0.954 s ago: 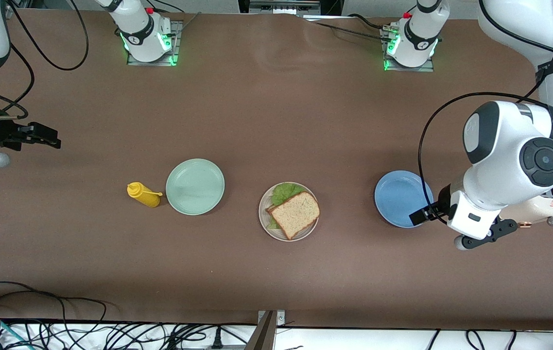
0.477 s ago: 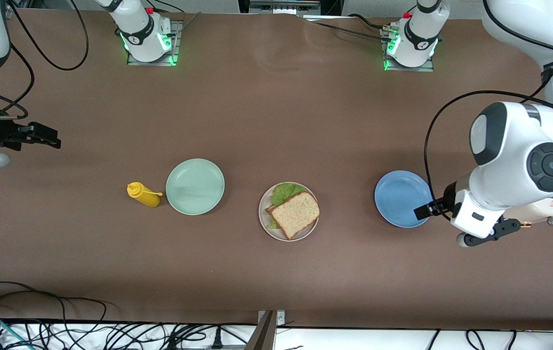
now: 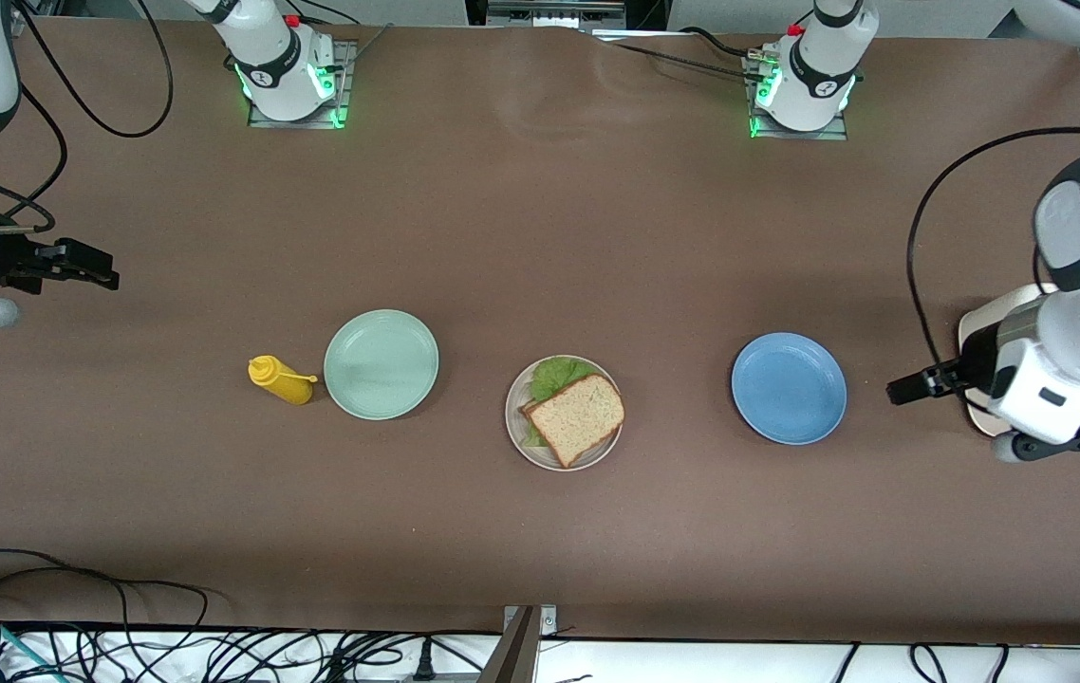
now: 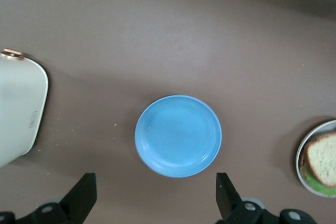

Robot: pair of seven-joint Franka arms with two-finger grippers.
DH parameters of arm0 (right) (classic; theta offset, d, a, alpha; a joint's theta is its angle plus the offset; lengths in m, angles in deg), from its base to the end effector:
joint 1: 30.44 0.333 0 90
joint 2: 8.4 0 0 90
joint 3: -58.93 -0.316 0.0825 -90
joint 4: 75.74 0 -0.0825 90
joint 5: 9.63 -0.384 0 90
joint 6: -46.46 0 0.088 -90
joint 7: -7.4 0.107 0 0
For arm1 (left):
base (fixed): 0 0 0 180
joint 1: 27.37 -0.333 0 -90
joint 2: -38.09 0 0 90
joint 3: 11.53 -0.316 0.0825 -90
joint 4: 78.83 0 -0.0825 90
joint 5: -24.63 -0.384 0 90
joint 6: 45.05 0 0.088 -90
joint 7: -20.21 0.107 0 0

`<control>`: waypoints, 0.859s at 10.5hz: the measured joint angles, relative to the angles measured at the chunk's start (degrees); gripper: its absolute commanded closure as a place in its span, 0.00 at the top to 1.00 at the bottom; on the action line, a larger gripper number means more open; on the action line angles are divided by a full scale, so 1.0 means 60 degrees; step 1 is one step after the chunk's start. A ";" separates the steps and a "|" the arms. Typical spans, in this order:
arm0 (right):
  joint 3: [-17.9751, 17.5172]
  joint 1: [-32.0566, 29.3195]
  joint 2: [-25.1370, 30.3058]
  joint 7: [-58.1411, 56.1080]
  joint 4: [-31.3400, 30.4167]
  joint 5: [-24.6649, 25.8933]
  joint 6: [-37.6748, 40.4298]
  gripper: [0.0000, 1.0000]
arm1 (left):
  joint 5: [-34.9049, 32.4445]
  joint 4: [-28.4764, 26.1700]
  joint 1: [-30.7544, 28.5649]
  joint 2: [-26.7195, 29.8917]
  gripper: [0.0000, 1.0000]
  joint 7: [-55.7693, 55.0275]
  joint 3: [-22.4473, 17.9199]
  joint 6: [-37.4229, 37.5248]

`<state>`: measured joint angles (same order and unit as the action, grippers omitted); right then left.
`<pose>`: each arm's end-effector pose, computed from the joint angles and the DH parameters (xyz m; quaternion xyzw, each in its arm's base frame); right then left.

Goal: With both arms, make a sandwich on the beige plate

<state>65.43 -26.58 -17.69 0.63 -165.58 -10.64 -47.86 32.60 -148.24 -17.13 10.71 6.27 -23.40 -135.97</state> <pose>0.6028 -0.0214 0.5386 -0.9985 -0.0353 0.0413 0.0030 0.6851 -0.0268 0.5016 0.9901 0.1306 -0.0487 0.0164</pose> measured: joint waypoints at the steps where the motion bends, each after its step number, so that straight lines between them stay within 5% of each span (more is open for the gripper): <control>1: 0.0000 0.0000 0.0000 0.0000 0.0000 0.0000 0.0001 1.00 | 0.0000 -0.0001 -0.0131 0.0111 1.00 0.0358 -0.0001 0.0331; 9: 0.0001 0.0000 0.0000 0.0000 0.0000 -0.0003 0.0005 1.00 | -0.0001 -0.0362 -0.1426 0.0594 1.00 0.1602 -0.0017 0.0698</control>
<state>65.43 -26.58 -17.69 0.63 -165.58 -10.66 -47.83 32.60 -150.41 -25.69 14.27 15.88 -23.51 -131.78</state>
